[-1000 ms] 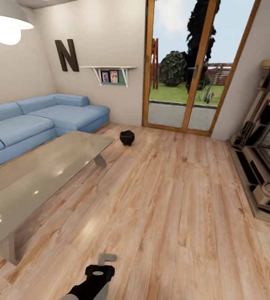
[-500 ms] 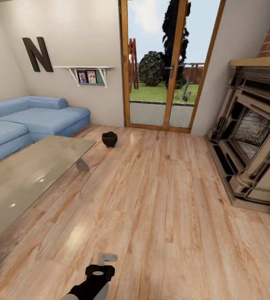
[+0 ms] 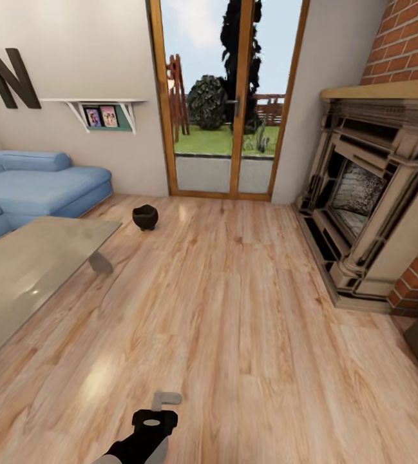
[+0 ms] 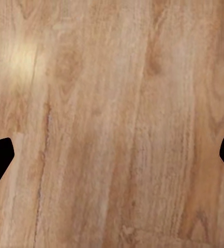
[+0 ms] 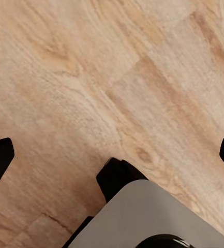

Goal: Place each of the two pumpkins and all three candles from the living room inside a cabinet in the living room (use any cabinet), then make sure every cabinet is closed, and position the cauldron so it is next to a table in the living room.

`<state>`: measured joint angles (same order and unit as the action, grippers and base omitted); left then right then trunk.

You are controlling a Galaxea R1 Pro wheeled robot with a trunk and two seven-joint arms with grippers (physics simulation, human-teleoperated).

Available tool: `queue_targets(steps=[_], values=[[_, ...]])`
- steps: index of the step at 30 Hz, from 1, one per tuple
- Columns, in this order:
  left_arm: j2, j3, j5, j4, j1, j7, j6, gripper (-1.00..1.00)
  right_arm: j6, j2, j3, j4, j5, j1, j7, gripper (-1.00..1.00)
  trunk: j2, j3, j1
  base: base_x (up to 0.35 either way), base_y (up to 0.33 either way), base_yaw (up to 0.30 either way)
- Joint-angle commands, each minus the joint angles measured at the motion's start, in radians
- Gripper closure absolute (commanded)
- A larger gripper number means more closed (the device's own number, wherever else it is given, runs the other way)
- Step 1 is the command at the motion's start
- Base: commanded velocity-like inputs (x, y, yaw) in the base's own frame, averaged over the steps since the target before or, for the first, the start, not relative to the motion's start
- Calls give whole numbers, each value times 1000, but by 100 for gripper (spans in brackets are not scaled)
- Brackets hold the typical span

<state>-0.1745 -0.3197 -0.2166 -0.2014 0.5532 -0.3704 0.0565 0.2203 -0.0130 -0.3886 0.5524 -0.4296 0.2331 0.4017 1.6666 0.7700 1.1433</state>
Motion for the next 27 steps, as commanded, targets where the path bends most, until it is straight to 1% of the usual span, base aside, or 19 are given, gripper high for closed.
queue_targets(steps=[1,9,15,25,27], values=[[0,-9,-8,-1,1,-7,5,-100,4,-1,-3,3,-6,0,3,-100,0,2,1,330,0,-157],[0,-10,-7,-1,1,-7,5,-100,2,-1,-2,3,-6,0,-12,-100,0,14,1,346,0,-53],[0,-10,-7,-1,1,-7,5,-100,1,-2,-1,3,-4,0,-12,-100,0,16,1,350,0,-27],[0,-10,-7,-1,1,-7,5,-100,2,-1,-1,3,-6,0,-14,-100,0,16,1,350,0,-251],[0,-11,-7,-1,1,-7,5,-100,1,-2,0,3,-2,0,-14,-100,0,16,1,350,0,-97]])
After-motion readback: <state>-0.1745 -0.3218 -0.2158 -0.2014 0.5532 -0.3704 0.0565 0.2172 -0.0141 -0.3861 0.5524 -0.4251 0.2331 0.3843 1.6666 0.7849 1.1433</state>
